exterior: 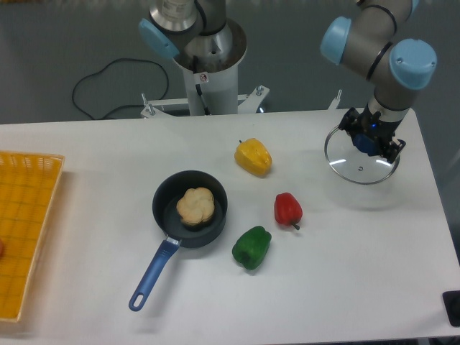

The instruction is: Place the lid on the table

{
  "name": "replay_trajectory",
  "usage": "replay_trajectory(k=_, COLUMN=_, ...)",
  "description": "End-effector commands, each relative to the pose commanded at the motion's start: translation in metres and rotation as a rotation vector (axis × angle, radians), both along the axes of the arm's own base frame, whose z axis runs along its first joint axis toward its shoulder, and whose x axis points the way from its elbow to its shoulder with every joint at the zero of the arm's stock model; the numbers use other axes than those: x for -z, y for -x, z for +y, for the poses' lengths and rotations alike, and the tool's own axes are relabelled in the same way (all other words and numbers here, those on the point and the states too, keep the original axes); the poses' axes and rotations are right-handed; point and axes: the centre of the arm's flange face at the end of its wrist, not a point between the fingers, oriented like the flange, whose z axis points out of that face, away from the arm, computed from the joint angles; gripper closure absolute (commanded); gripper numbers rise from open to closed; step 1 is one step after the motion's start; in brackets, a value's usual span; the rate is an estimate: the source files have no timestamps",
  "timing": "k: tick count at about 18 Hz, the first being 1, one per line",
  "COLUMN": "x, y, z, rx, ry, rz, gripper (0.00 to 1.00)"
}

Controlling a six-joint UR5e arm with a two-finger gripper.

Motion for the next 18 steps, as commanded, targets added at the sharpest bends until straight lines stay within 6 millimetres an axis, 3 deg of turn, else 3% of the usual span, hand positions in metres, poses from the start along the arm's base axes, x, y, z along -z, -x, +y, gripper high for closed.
replay_trajectory(k=12, x=0.017, y=0.002, z=0.004, rx=0.003, ry=0.0, rz=-0.022, gripper=0.69)
replay_trajectory(k=18, x=0.04, y=0.017, z=0.003, rx=0.001, ry=-0.005, rz=0.004, gripper=0.69)
